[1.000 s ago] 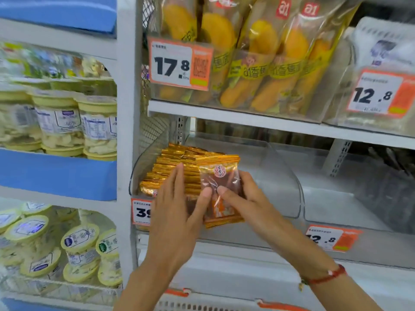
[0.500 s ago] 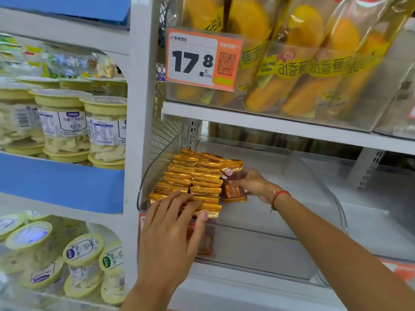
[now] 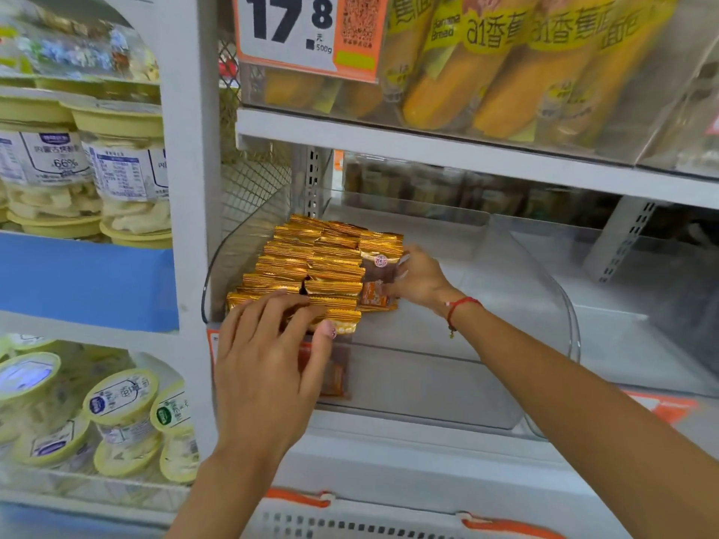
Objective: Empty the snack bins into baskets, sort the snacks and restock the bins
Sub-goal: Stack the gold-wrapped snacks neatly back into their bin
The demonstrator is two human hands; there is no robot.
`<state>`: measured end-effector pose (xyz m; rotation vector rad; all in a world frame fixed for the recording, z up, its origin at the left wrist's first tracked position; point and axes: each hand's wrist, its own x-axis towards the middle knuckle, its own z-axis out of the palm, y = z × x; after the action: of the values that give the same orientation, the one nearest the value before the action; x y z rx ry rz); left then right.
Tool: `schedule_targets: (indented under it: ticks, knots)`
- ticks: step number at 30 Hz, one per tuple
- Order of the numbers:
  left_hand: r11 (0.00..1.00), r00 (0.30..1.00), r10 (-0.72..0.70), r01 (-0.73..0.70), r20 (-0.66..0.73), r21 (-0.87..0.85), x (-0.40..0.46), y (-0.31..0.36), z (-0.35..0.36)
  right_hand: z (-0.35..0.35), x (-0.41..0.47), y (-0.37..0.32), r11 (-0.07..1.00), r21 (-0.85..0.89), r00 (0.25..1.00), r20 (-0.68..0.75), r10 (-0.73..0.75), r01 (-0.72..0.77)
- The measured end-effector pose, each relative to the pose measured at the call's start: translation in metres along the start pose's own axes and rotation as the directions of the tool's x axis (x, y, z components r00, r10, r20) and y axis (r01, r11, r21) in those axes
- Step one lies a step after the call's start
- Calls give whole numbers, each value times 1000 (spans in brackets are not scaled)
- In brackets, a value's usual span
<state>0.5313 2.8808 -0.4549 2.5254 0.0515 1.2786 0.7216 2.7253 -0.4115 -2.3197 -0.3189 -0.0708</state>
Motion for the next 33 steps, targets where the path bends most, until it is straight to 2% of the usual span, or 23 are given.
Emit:
schedule_targets:
  ticks: [3, 9, 13, 16, 20, 24, 27, 30, 33]
  knots:
    - [1000, 1000, 10, -10, -16, 9, 0, 0, 0, 2, 1, -1, 996, -89, 996, -86, 3, -11]
    - [1000, 1000, 9, -9, -15, 3, -1, 1, 0, 1, 4, 0, 998, 60, 999, -22, 25, -24]
    - [1000, 1000, 7, -7, -15, -9, -1, 0, 0, -2, 5, -3, 965, -247, 983, -140, -120, 83]
    - [1000, 1000, 8, -8, -12, -8, -1, 0, 0, -4, 3, -3, 890, -395, 962, -52, -268, 227]
    - [1000, 1000, 14, -14, -18, -12, -1, -1, 2, -4, 1, -5, 809, -542, 947, -71, -314, 228]
    - [1000, 999, 11, -12, -41, -23, -1, 0, 2, 4, 0, -9, 841, -504, 955, -98, -281, 195]
    - [999, 999, 5, -7, -53, -36, -1, 1, 1, 0, 0, -9, 902, -384, 970, -55, -237, 198]
    - [999, 1000, 10, -10, -7, -43, 0, 0, -1, -14, -6, -9, 967, -223, 992, 26, -121, 123]
    - [996, 999, 4, -1, 35, -87, 2, 0, -4, -31, -32, -13, 977, -186, 993, 75, -93, 106]
